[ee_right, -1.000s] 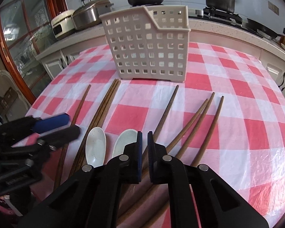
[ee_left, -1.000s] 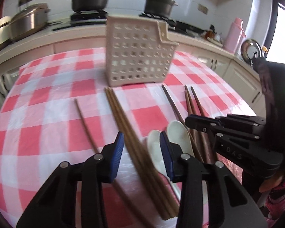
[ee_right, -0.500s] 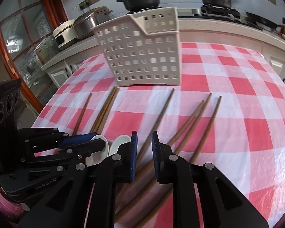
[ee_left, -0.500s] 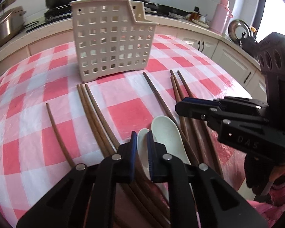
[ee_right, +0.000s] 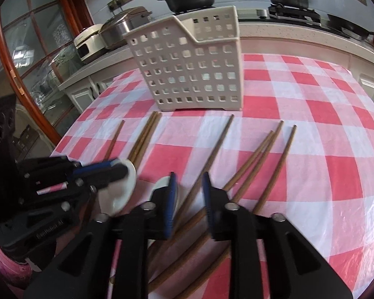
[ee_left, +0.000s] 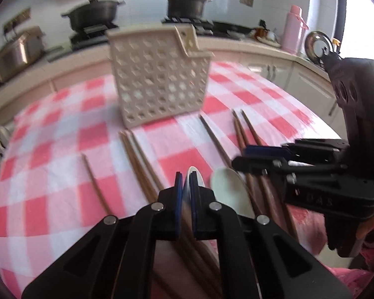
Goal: Organize utensils
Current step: 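Close the right tool on a white spoon while the left tool grasps the other spoon, then lift both held spoons and carry them over the white basket, then open both tools to drop the spoons into the basket, then move both tools back down toward the wooden chopsticks, then grasp a wooden chopstick with the right tool while the left tool grasps another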
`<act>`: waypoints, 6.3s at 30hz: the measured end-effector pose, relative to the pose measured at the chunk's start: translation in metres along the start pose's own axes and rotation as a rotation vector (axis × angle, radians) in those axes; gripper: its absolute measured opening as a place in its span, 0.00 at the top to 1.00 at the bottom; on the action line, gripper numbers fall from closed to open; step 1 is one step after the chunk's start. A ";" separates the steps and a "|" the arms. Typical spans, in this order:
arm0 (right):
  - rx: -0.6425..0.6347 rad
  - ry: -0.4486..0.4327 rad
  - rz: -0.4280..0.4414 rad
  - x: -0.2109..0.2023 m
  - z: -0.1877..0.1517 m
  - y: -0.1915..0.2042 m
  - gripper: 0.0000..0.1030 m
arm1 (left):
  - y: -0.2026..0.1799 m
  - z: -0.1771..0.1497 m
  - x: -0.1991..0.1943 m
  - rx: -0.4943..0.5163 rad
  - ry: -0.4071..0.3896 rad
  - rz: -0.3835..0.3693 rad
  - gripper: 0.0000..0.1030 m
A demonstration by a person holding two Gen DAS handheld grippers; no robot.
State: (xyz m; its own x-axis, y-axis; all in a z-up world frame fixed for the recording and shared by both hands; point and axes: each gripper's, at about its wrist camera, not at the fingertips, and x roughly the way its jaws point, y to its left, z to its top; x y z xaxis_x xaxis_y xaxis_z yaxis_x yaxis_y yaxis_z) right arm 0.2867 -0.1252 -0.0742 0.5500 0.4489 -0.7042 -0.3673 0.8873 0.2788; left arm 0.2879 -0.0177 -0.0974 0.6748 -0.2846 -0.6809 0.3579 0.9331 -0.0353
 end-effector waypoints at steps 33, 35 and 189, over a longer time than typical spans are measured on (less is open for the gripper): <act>-0.054 -0.249 -0.112 -0.055 0.030 0.015 0.95 | 0.008 0.017 -0.067 -0.087 -0.219 0.230 0.94; -0.066 -0.297 -0.144 -0.059 0.041 0.016 0.95 | 0.010 0.026 -0.072 -0.091 -0.246 0.239 0.94; 0.223 0.041 -0.378 0.008 0.006 -0.073 0.94 | 0.102 -0.016 0.009 -0.395 0.103 0.360 0.26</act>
State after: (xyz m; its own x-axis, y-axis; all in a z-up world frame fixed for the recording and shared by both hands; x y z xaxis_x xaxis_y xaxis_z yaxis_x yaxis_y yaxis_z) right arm 0.3227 -0.1859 -0.0962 0.5827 0.0880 -0.8079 0.0275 0.9914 0.1279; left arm 0.3199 0.0783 -0.1193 0.6362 0.0726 -0.7681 -0.1671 0.9849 -0.0454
